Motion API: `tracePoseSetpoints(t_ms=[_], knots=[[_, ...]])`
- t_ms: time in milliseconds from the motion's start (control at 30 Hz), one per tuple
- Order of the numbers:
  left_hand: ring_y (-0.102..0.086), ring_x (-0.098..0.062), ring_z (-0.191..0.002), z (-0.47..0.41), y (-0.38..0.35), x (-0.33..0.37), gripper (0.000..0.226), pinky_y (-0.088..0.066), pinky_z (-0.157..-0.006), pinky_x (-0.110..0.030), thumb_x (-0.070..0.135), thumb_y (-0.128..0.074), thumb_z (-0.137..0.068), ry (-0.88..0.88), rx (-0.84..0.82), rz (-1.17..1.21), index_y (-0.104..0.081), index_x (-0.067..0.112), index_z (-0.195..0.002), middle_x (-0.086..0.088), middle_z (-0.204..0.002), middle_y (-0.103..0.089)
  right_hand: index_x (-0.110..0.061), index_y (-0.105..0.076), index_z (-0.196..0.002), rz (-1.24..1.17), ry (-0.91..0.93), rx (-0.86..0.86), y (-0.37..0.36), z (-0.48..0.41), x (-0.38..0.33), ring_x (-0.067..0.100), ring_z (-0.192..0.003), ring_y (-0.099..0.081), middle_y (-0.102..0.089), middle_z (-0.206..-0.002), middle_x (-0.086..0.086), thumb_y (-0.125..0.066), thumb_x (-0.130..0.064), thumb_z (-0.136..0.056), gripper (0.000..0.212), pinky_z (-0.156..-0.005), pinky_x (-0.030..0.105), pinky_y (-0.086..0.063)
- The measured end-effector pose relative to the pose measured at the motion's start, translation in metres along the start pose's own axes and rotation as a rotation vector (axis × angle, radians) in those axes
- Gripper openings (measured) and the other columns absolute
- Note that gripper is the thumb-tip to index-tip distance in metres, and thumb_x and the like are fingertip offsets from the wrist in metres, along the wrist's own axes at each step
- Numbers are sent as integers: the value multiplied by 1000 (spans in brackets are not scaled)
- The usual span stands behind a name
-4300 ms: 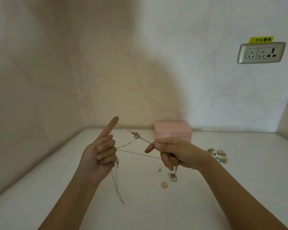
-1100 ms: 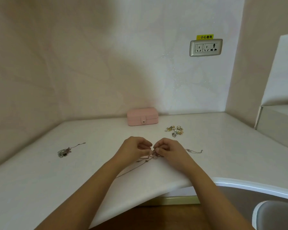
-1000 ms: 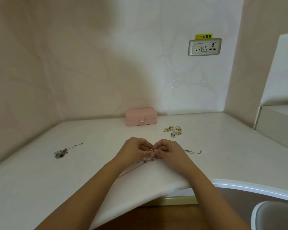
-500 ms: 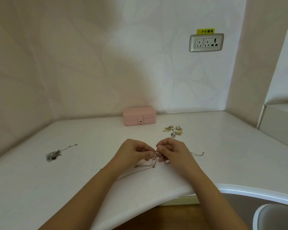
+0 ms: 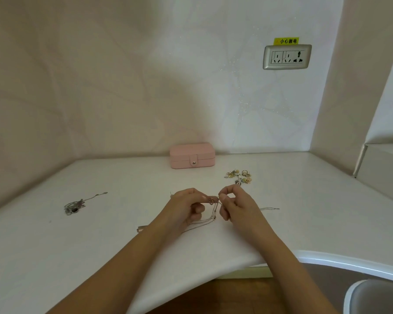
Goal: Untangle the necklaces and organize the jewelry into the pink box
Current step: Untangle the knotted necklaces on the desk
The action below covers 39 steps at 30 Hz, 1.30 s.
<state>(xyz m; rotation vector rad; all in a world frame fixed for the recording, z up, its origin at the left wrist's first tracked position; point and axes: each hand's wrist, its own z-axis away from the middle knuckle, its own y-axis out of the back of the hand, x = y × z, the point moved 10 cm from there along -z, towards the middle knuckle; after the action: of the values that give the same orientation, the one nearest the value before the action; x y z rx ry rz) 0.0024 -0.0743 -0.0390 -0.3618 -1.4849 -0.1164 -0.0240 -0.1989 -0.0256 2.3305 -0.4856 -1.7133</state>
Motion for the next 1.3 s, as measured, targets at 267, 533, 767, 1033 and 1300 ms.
tracePoseSetpoints(t_ms=[267, 533, 767, 1033, 1300], knots=[[-29, -5, -44, 1, 7, -2, 9, -22, -35, -14, 4, -53, -91, 8, 24, -50, -60, 5, -85, 0, -68, -64, -21, -48, -91, 16, 56, 23, 1, 4, -9, 2, -42, -34, -46, -43, -12, -43, -19, -100, 11, -46, 12, -29], [-12, -15, -54, 2, 4, 5, 17, -12, -45, -23, 17, -76, -77, -87, -42, -301, -76, 19, -94, 4, -55, -24, -24, -46, -91, 7, 134, 33, 3, 7, -21, 6, -45, -32, -45, -45, -10, -42, -18, -100, 13, -47, 15, -29], [-19, -10, -45, 2, 7, 10, 4, -17, -43, -19, 17, -76, -77, -136, -11, -343, -77, 20, -79, 0, -58, -34, -24, -45, -91, 18, 161, 60, 6, 8, -23, 4, -44, -33, -46, -44, -10, -41, -15, -101, 14, -47, 15, -30], [-22, -4, -39, 3, 10, 24, 11, -19, -42, -16, 18, -75, -79, -245, 14, -420, -74, 18, -90, 12, -46, -29, -26, -43, -87, 13, 174, 101, 9, 6, -25, -5, -55, -50, -69, -85, -2, -42, -11, -100, 20, -59, 17, -33], [-56, -28, -79, 9, -8, 23, 15, -42, -79, -35, 33, -77, -76, -291, -97, -418, -78, 23, -87, -14, -87, -73, -22, -45, -91, -5, 181, 71, 8, 9, -30, 2, -45, -41, -65, -60, -7, -40, -11, -100, 15, -50, 16, -34]])
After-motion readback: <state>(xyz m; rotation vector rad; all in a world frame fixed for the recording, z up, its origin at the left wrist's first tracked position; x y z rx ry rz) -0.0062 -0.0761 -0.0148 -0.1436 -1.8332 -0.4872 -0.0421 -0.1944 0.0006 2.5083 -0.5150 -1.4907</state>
